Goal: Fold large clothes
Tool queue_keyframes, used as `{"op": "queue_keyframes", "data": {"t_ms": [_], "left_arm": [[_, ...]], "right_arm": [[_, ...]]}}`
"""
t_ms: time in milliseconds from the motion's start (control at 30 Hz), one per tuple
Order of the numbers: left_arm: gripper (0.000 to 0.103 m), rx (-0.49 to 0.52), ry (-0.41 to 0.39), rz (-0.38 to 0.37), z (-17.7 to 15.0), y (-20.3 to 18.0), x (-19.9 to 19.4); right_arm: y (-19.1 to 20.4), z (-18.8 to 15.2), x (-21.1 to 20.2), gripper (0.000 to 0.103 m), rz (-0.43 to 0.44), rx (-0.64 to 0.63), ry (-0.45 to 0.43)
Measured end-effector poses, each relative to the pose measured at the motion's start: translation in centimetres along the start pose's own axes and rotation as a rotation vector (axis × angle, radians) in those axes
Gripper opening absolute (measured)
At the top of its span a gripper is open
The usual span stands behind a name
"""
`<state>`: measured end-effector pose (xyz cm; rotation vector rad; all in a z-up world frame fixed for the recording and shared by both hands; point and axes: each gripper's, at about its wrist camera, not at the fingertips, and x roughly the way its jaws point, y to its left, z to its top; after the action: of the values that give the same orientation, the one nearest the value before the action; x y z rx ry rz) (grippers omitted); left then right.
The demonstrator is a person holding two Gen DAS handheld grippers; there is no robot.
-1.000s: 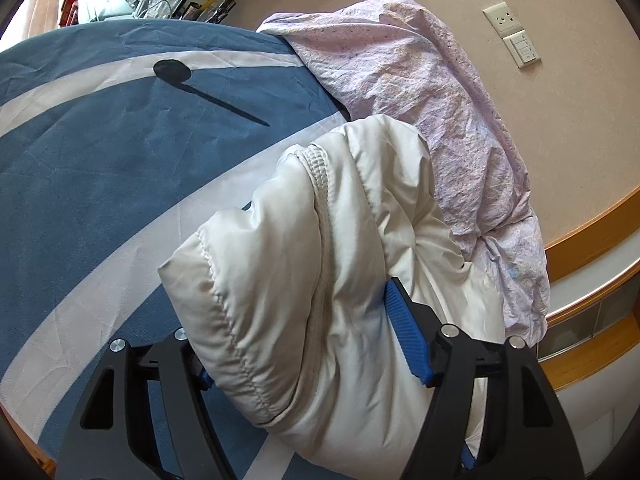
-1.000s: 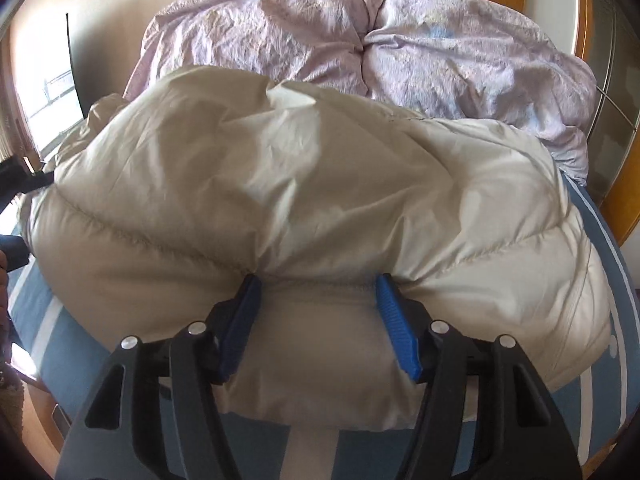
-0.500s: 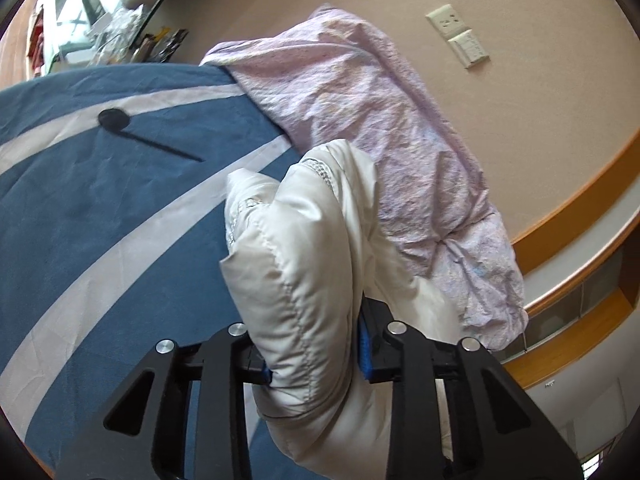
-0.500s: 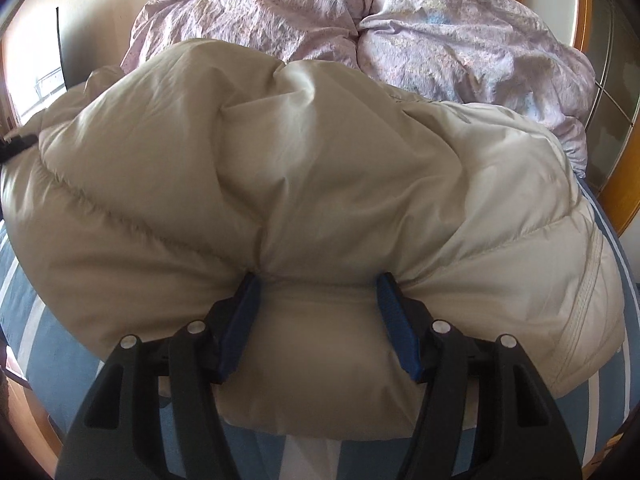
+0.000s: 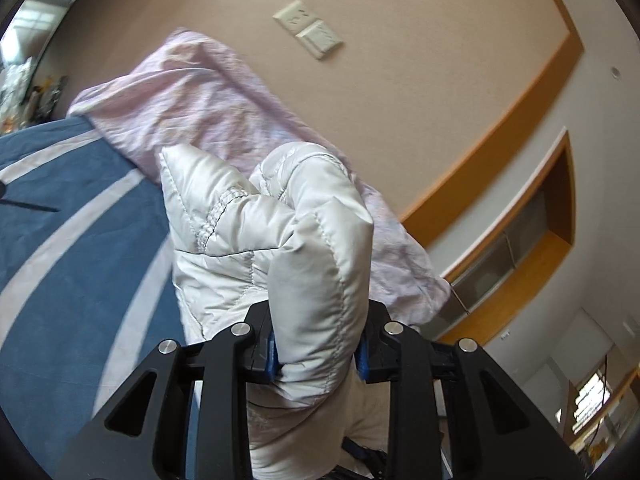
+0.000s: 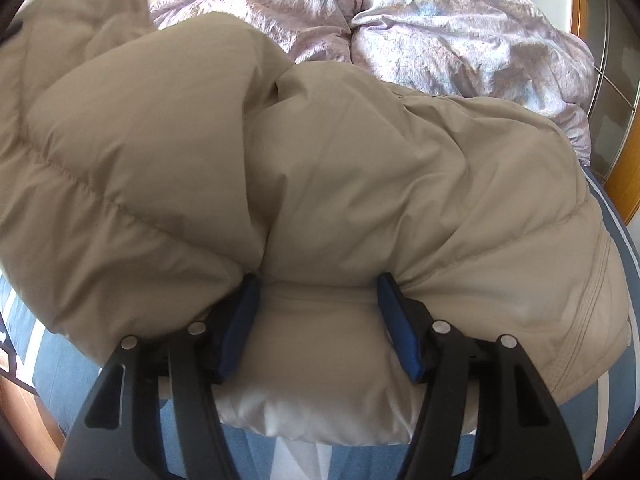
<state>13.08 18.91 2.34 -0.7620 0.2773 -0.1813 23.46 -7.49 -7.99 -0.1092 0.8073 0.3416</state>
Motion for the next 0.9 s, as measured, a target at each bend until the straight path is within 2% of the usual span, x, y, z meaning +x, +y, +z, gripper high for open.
{"op": "queue_keyframes", "data": {"t_ms": [133, 233, 333, 433, 633, 767, 900], "left_arm": [[0.027, 0.042, 0.032, -0.053, -1.1, -2.6, 1.5], [0.027, 0.057, 0.048, -0.067, -1.7, -3.7, 2.4], [0.027, 0.068, 0.062, -0.075, -2.0, -4.2, 2.9], [0.027, 0.074, 0.075, -0.081, -2.4, -4.5, 3.5], [0.027, 0.083, 0.093, -0.088, -2.9, -5.1, 4.5], [0.027, 0.09, 0.107, -0.104, -3.3, -6.0, 5.4], [0.027, 0.099, 0.126, -0.125, -3.9, -6.9, 6.4]], "right_arm": [[-0.2, 0.1, -0.1, 0.062, 0.014, 0.014, -0.001], [-1.4, 0.0, -1.0, 0.062, 0.066, 0.061, -0.026], [-3.6, -0.5, -2.8, 0.069, 0.113, 0.131, -0.084], [-6.8, -1.2, -4.5, 0.07, 0.158, 0.231, -0.146], [-14.4, -2.4, -6.9, 0.075, 0.098, 0.408, -0.214], [-19.4, -2.9, -7.4, 0.077, 0.02, 0.519, -0.215], [-24.2, -4.6, -6.8, 0.077, -0.011, 0.656, -0.19]]}}
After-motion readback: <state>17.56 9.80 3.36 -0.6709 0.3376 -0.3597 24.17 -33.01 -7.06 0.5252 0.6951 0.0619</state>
